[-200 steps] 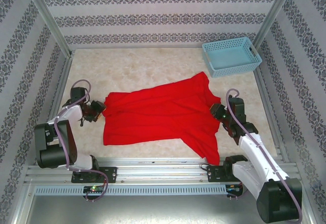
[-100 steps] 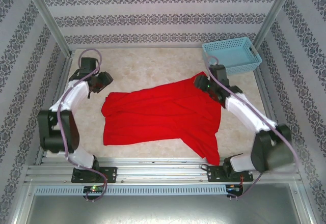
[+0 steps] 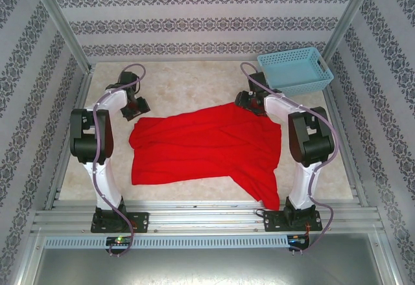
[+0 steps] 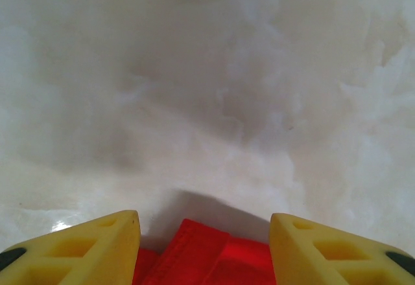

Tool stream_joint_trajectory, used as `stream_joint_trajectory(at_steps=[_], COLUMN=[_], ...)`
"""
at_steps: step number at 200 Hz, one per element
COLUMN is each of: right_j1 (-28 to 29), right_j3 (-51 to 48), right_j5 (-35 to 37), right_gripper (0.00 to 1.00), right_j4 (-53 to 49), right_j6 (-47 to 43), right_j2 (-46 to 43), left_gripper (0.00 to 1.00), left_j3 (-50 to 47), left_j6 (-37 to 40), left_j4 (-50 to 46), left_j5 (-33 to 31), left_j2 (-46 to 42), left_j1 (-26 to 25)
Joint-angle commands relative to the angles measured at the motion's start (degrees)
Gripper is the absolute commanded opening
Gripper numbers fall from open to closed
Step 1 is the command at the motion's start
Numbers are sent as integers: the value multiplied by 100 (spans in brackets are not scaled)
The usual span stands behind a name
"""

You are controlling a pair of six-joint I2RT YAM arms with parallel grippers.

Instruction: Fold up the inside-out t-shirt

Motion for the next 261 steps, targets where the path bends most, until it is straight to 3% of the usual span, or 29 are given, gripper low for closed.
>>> stream_joint_trajectory(at_steps=[1,38,88,129,154,218,261], right_j1=[-59,-85,-257,-266,-257,-244,-292], right_j3=[253,491,351,240,167,-117,-217], right_j5=[-37,87,116,196,255,781,762], right_gripper=[56,56,54,48,44,39,38], right_j4=[-269,-574,-621,-580,-547,-588,-538], right_j6=[183,345,715,775,826,928,872], right_j2=[262,570,616,510,454,187,122], left_gripper=[55,49,27,9,0,0,4], left_j3=[120,227,478,546,369,-828,-914], left_j6=[364,357,138,12,-197,-1329,-1445], left_j4=[-340,-638,-989,-970,-692,1025,904], left_j5=[-11,-370,-724,-642,-136,1936,1850], left_j2=[117,324,549,459,121,-1306,-1184], left_j1=[-177,-212,-109,47,298,1061,1196])
